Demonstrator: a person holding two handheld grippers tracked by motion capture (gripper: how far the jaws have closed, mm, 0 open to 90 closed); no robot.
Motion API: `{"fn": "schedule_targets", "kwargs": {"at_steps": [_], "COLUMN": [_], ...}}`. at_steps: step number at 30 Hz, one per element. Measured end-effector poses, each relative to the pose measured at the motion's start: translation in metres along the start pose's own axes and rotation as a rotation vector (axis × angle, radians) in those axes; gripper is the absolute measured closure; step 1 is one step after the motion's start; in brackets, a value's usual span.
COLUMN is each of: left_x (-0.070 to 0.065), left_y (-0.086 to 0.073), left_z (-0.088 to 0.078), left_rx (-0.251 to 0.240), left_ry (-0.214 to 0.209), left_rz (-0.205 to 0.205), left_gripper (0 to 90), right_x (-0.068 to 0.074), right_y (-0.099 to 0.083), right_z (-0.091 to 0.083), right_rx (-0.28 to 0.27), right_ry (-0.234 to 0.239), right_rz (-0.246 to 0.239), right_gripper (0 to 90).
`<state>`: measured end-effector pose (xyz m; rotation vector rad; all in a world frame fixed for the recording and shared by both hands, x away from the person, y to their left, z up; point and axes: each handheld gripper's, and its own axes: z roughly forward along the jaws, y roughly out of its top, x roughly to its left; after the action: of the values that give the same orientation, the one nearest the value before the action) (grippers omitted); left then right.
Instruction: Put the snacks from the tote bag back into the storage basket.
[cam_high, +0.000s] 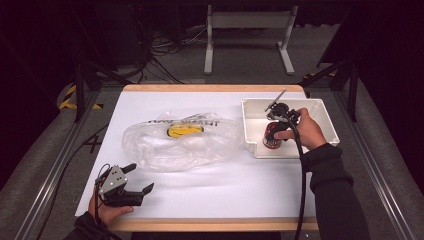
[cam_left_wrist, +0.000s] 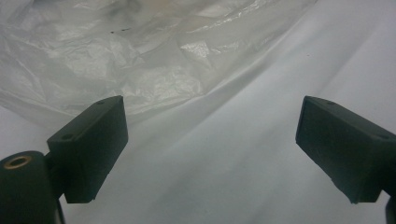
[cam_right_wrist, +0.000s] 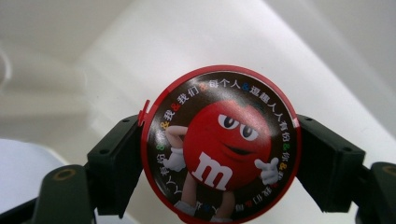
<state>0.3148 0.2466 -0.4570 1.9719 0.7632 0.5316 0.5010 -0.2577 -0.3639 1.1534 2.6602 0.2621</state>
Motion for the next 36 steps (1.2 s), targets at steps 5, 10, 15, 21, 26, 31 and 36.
{"fn": "schedule_targets", "kwargs": {"at_steps": [5, 10, 15, 21, 26, 31, 36], "left_x": [0.000, 0.000, 0.000, 0.000, 0.000, 0.000, 0.000], "left_y": [0.000, 0.000, 0.000, 0.000, 0.000, 0.000, 0.000], "left_z": [0.000, 0.000, 0.000, 0.000, 0.000, 0.000, 0.000], "left_rx": [0.000, -0.005, -0.003, -0.002, -0.002, -0.002, -0.004], "left_ry": [-0.001, -0.002, -0.001, 0.001, 0.001, 0.003, 0.003], "left_rz": [0.000, -0.002, -0.001, 0.000, 0.000, -0.001, -0.002], "left_gripper": [10.1, 10.1, 10.1, 10.1, 10.1, 10.1, 10.1], "right_x": [0.001, 0.003, 0.005, 0.007, 0.010, 0.013, 0.016], "right_y": [0.001, 0.002, 0.002, 0.001, -0.001, -0.002, -0.003], "right_z": [0.004, 0.003, -0.002, -0.009, -0.015, -0.021, -0.027], "right_rx": [-0.001, 0.003, -0.007, -0.034, -0.071, -0.079, -0.105], "right_ry": [-0.004, -0.011, -0.025, -0.042, -0.045, -0.071, -0.072], "right_rz": [0.000, -0.016, -0.020, -0.029, -0.021, -0.039, -0.039], "right_gripper": [21.8, 19.5, 16.4, 15.1, 14.9, 14.9, 14.9]}}
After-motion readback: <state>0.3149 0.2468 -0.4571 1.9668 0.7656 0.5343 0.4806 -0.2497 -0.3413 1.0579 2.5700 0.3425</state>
